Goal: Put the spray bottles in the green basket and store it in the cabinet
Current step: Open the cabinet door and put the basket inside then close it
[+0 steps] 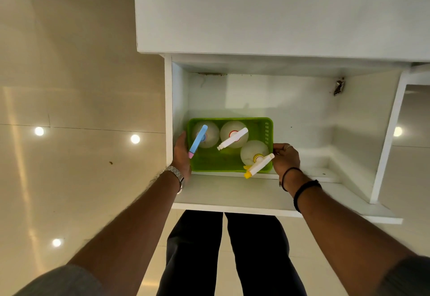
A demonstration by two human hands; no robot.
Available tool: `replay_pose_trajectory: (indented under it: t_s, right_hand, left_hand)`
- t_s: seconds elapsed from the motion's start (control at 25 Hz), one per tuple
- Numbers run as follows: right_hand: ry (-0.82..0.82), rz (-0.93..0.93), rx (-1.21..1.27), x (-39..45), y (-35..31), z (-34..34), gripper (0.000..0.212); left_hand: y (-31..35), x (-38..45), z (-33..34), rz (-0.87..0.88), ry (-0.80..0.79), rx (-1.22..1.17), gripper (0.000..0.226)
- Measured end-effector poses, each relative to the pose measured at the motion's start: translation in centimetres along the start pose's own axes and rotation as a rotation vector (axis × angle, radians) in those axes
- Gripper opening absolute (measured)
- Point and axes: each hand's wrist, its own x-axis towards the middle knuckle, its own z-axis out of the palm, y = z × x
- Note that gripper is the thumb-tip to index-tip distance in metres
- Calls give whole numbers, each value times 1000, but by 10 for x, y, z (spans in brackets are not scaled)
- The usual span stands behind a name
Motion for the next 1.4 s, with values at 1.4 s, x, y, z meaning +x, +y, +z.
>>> replay_pose_trajectory:
  t_s: [1.4]
  right_hand:
    - [151,848,1377,-145,-24,-82,80]
  left_hand:
    - [-35,-151,24,-422,129,-914,96]
